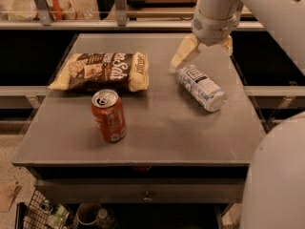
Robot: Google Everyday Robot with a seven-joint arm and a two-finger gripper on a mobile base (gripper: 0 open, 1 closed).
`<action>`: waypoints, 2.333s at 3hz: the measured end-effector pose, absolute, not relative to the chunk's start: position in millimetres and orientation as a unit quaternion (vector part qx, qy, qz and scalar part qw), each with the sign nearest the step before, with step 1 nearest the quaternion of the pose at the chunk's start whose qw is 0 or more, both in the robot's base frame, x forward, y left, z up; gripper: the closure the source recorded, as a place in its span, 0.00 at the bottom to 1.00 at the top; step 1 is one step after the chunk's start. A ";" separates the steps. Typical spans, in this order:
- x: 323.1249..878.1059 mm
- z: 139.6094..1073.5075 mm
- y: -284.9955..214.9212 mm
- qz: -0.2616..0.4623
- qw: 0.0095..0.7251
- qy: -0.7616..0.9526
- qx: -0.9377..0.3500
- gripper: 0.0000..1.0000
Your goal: Place blue plastic bottle upright
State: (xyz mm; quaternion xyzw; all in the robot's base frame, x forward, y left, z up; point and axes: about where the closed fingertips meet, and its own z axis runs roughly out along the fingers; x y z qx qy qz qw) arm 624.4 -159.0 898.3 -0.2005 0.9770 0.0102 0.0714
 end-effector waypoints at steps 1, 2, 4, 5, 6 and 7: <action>634.2 868.9 -170.1 0.034 0.042 0.982 -0.179 0.00; 634.7 852.4 -173.9 0.045 0.025 0.982 -0.179 0.00; 628.1 844.0 -166.8 0.057 0.015 0.974 -0.221 0.37; 622.4 845.8 -157.4 0.058 0.015 0.967 -0.246 0.59; 617.3 862.1 -144.4 0.066 0.034 0.960 -0.269 0.83; 626.1 886.9 -131.5 0.136 0.103 0.940 -0.294 1.00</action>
Offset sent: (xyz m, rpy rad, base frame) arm -0.0145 -0.0282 -0.0587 0.0378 0.2317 -0.0262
